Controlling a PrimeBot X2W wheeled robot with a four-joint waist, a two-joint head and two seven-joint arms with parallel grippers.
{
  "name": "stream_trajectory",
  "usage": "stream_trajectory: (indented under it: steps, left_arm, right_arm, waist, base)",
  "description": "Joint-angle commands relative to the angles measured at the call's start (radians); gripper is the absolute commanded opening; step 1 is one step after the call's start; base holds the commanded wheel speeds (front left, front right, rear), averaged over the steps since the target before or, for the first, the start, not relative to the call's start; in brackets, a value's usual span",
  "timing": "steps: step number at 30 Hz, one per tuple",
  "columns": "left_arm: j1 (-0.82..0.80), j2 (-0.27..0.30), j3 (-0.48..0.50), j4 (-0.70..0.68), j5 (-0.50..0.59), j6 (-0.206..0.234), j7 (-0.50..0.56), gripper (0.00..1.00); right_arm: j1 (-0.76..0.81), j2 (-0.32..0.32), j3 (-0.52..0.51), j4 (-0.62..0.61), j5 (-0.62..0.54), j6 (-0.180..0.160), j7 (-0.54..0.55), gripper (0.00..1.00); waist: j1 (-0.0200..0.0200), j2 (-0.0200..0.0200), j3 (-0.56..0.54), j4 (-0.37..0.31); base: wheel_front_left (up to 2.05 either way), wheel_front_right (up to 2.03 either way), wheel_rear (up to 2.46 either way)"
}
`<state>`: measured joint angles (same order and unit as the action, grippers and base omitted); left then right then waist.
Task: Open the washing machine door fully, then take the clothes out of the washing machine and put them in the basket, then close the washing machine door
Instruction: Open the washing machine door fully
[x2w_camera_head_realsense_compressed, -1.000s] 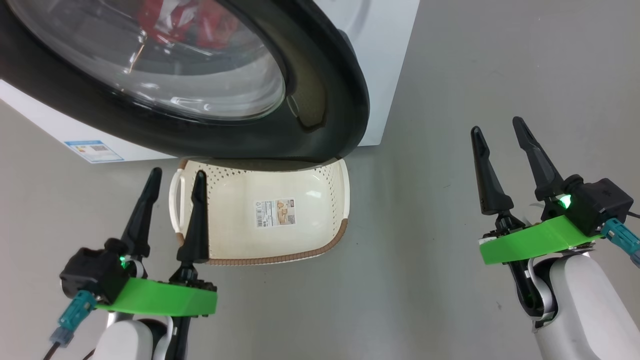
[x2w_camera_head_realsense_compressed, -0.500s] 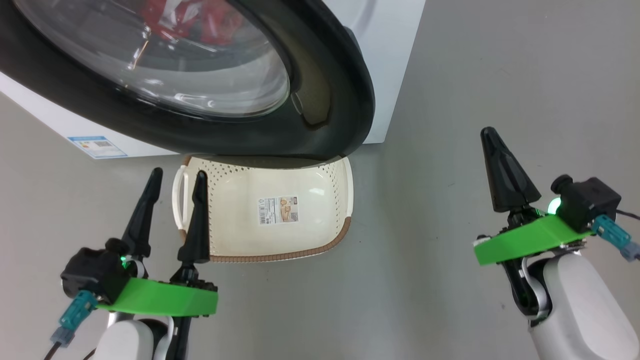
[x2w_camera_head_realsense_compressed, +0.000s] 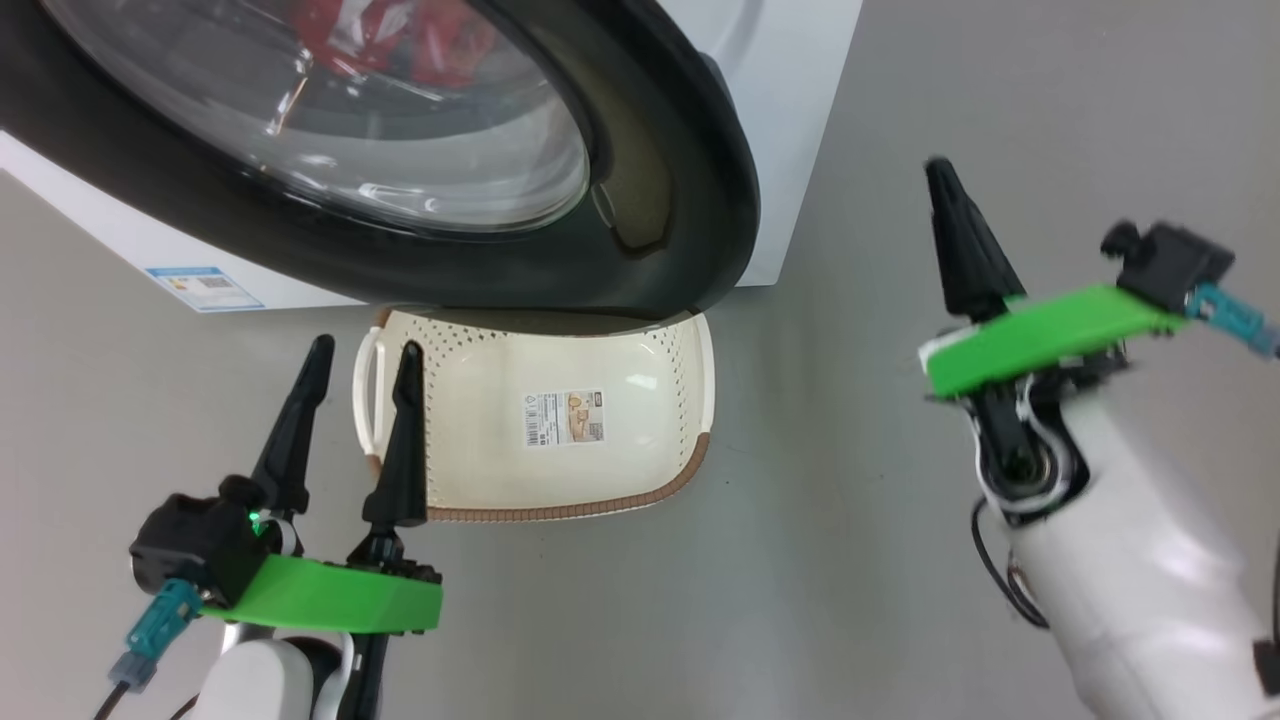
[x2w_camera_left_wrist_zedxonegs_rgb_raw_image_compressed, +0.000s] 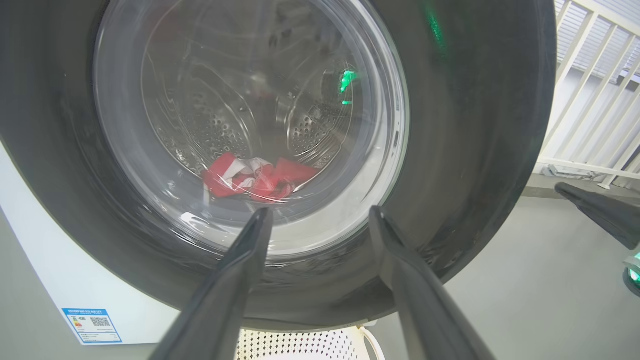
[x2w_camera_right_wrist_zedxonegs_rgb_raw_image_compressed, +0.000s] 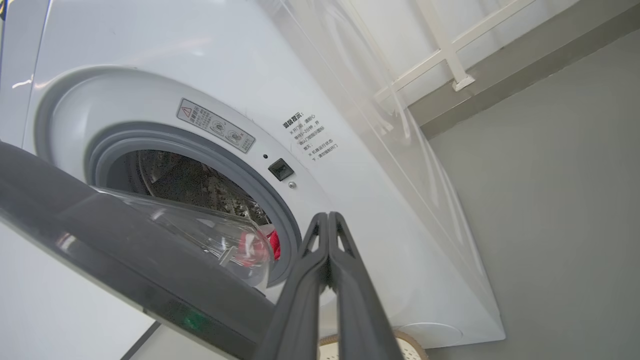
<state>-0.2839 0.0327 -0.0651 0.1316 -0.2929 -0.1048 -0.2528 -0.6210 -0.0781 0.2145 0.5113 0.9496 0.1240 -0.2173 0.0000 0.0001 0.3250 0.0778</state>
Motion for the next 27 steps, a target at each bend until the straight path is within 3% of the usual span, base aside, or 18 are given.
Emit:
stream_trajectory:
  steps: [1, 9, 16, 21, 27]
  left_arm:
    - [-0.005, 0.018, 0.028, -0.024, -0.003, 0.004, -0.009, 1.0]
    - [-0.002, 0.018, 0.026, -0.025, -0.002, 0.001, -0.009, 1.0]
    - [-0.003, 0.018, 0.021, -0.022, -0.002, -0.002, -0.009, 1.0]
    - [-0.003, 0.018, 0.017, -0.015, -0.005, 0.002, -0.009, 1.0]
    - [-0.007, 0.018, 0.01, -0.006, -0.004, 0.003, -0.009, 1.0]
  right_arm:
    - [-0.028, 0.006, 0.026, -0.023, 0.046, 0.007, 0.015, 0.0]
    - [-0.154, -0.028, 0.073, -0.043, 0.438, 0.007, 0.226, 0.0]
    - [-0.241, -0.015, 0.038, 0.022, 0.707, 0.007, 0.525, 0.0]
    - [-0.295, -0.01, 0.019, 0.088, 0.779, 0.007, 0.685, 0.0]
    - [-0.319, -0.013, 0.049, 0.108, 0.747, 0.007, 0.803, 0.0]
  waist:
    - [0.0, -0.0001, 0.0, 0.002]
    - [0.0, -0.0001, 0.007, 0.026]
    - [0.0, -0.0001, 0.011, 0.046]
    - [0.0, -0.0001, 0.014, 0.058]
    - [0.0, -0.0001, 0.013, 0.072]
  base:
    - [0.0, 0.0, 0.0]
    - [0.0, 0.0, 0.0]
    - [0.0, 0.0, 0.0]
    - [0.0, 0.0, 0.0]
    - [0.0, 0.0, 0.0]
